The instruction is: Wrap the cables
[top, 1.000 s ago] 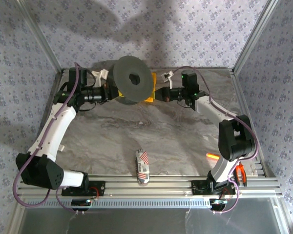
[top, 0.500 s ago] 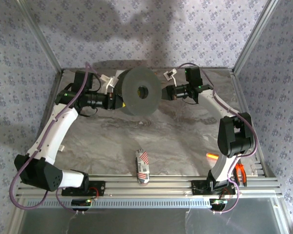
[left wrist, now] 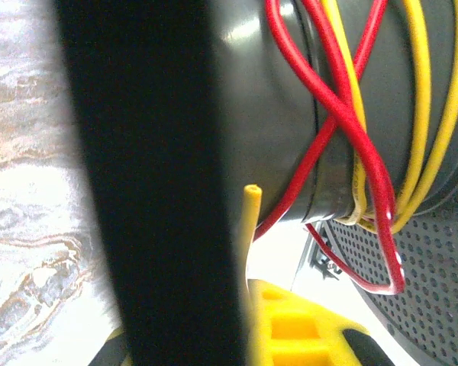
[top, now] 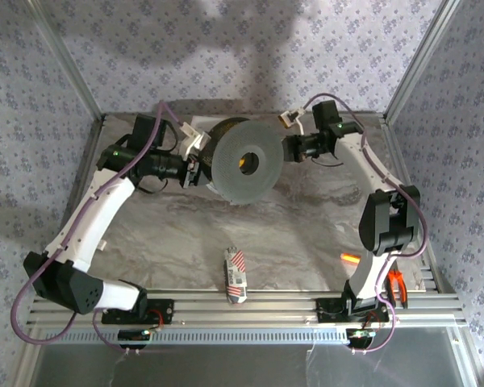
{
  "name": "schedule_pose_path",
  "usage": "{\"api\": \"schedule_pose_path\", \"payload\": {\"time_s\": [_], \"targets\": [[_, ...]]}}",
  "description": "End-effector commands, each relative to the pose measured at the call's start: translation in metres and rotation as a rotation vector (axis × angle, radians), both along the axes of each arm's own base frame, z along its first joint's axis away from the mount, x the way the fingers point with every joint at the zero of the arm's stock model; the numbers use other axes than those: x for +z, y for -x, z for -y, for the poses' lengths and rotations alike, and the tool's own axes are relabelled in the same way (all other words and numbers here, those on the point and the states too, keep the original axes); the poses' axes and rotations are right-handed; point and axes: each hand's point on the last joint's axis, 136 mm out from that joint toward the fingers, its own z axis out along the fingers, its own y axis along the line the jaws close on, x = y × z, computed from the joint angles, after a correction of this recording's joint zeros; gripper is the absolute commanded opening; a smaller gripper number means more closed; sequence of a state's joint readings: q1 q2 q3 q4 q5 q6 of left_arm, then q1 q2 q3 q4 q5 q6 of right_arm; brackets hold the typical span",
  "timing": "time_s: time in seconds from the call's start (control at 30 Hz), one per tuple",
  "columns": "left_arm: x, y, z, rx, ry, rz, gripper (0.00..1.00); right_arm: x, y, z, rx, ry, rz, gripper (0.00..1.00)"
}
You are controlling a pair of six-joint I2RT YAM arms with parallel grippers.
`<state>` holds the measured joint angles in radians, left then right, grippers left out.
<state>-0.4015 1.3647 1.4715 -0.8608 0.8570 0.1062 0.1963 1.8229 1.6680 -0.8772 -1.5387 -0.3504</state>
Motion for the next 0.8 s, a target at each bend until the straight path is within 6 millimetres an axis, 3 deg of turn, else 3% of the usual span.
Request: {"api": "schedule_pose_path", "payload": {"time_s": [0.0,0.17,0.53,0.77], "targets": [[0.001,0.074,0.012,-0.25,0.05,-0.187,0.0,0.028,-0.008,0.034,-0.079,-0.116,0.045,0.0],[-0.009,0.075,0.024,-0.281,0.002,-0.207,0.0,0.035,-0.017,0.03,-0.111,-0.145,0.03,0.0],[-0.042,0.076,0.053,-0.346,-0.13,-0.259,0.0,0.05,-0.004,0.023,-0.075,-0.134,0.076,0.0],[-0.069,0.067,0.054,-0.319,-0.278,-0.261,0.0,0.059,0.007,0.021,-0.06,-0.125,0.104,0.0]]}}
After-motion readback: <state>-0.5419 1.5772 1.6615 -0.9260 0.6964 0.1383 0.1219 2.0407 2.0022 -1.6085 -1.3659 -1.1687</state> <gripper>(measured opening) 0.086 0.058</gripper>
